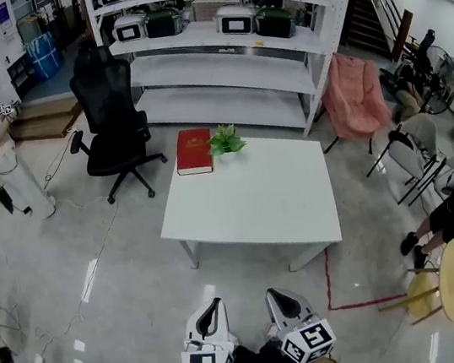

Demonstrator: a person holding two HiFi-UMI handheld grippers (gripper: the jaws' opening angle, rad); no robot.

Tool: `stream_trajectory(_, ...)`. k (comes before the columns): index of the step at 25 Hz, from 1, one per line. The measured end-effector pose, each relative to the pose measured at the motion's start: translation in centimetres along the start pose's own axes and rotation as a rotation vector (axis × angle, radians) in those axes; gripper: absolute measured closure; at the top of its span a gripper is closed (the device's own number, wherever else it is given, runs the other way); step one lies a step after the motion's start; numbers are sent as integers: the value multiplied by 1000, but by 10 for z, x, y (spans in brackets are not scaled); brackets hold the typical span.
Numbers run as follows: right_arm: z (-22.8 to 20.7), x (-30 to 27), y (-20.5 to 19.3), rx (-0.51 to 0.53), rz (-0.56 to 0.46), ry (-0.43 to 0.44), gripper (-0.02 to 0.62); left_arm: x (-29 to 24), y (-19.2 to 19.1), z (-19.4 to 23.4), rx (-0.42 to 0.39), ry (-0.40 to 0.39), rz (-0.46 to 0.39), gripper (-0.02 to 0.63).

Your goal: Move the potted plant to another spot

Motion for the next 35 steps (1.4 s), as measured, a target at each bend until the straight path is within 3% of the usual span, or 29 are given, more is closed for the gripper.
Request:
stream_trajectory(8, 23, -19, -5, 3, 9, -26, 583, 11, -11, 37, 13, -4, 18, 588)
stream_trajectory(19, 27, -72, 9, 17, 18, 15, 583, -8, -9, 81, 44, 47, 21, 587)
stream_trajectory(35, -46, -187, 73, 10, 15, 44, 583, -134, 47, 132, 32, 79, 29, 588)
Point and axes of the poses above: the fingertips, and each gripper's own axes: x backward along the fingers, z to its left, y out of its top, the point moved 2 cm from there along x, backward along the fingers, and after that the axes turned 11 degrees about z, right-handed, at the moved point
